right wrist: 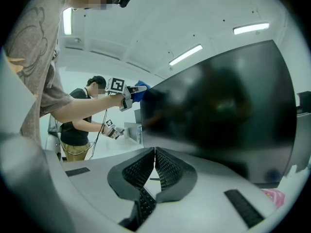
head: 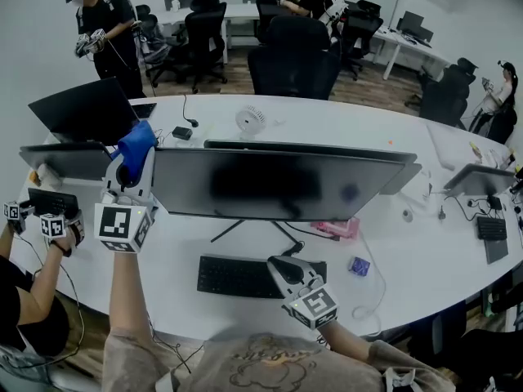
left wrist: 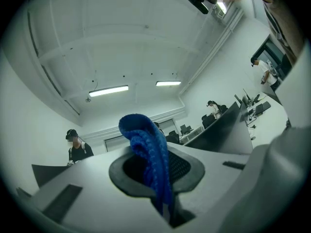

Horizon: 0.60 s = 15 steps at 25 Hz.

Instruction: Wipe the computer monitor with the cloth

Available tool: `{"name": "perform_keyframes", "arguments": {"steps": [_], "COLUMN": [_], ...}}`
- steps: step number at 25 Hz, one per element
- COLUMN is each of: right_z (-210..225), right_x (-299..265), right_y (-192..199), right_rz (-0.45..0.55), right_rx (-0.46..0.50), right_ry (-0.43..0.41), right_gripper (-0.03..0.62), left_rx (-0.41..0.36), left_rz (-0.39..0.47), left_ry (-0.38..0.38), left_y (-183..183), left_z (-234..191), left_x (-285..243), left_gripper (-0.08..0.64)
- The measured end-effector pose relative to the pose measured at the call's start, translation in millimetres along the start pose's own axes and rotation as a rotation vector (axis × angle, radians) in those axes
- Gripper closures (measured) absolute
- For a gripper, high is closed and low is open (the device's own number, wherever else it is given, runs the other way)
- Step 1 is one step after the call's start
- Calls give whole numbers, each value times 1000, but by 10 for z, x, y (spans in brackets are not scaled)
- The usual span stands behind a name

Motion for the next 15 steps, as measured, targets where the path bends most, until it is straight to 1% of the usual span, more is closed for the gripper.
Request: {"name": "perform_keyframes", "arguments": {"steps": [6, 15], "right_z": [129, 326], "right_x": [197, 559], "right_y": [54, 87], "right_rz": [2, 6], "right_rx": [-5, -17], "right_ry": [16, 51], "right_gripper": [571, 571], "left_rx": [-2, 8], "left_rz": [2, 14], "left_ry": [47, 96], "left_y": [-57, -171], "left_z": [328, 820], "left_x": [-126, -309], "left_gripper": [512, 512]}}
Point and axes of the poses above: the fingertips, and each gripper's own axes: x backward along the fingers, z to its right, y out of its underside, the point moved 4 cm from there along x, backward along the fingers, and after that the axes turned 5 degrees about x, right-handed, at the moved point
